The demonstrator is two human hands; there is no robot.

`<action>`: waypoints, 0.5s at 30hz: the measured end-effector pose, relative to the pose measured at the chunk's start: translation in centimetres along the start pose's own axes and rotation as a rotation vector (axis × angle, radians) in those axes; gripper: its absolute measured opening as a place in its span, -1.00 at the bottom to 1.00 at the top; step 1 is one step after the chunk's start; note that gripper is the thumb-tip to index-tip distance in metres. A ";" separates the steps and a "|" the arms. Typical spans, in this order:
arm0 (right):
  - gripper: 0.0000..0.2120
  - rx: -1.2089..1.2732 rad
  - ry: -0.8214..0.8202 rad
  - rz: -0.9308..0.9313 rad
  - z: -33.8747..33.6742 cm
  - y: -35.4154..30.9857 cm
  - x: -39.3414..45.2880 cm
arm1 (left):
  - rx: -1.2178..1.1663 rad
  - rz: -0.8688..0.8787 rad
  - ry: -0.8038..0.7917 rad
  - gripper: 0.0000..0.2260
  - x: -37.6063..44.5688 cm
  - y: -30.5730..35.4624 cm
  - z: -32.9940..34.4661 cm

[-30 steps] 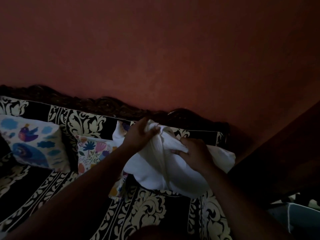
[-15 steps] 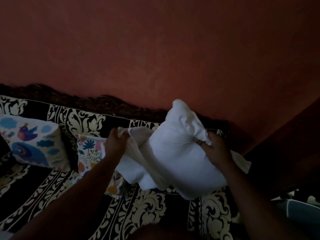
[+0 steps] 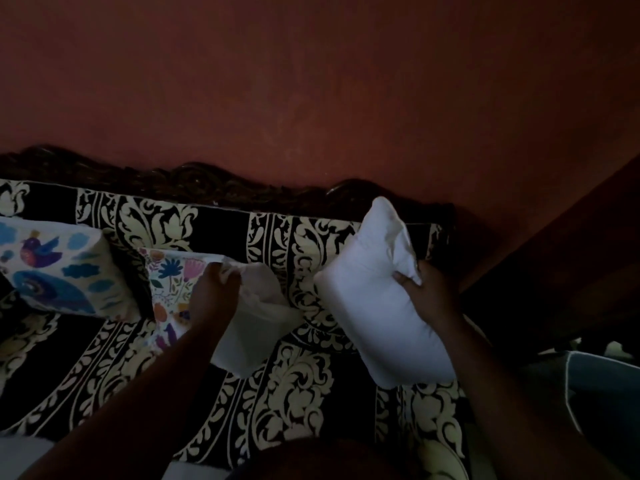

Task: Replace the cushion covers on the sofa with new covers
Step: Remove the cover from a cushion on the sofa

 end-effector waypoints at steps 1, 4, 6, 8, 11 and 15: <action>-0.75 -0.021 -0.021 0.042 1.3 1.5 -0.4 | 0.009 -0.003 -0.017 -0.77 -0.4 -0.3 0.5; -0.64 -0.102 -0.128 0.124 5.3 5.1 -1.4 | 0.044 0.023 -0.131 -0.74 -2.3 -1.4 3.1; -0.59 -0.148 -0.188 0.128 7.7 6.7 -1.6 | 0.055 0.032 -0.203 -0.76 -3.6 -1.6 5.1; -0.59 -0.146 -0.234 0.126 9.6 7.7 -1.7 | 0.066 0.034 -0.252 -0.78 -5.0 -1.4 6.7; -0.68 -0.227 -0.277 0.108 11.5 8.9 -1.4 | 0.098 0.040 -0.294 -0.80 -6.4 -1.0 8.1; -0.72 -0.325 -0.333 0.160 12.8 10.8 -1.6 | 0.116 0.040 -0.304 -0.72 -8.0 -0.7 8.9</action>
Point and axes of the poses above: each hand's wrist, its own x-axis towards the middle knuckle, its own z-axis out of the palm, y = z × x, the point moved 9 cm from there along x, towards the middle knuckle, and after that the axes turned 2 degrees about -x, right-handed, at the moved point
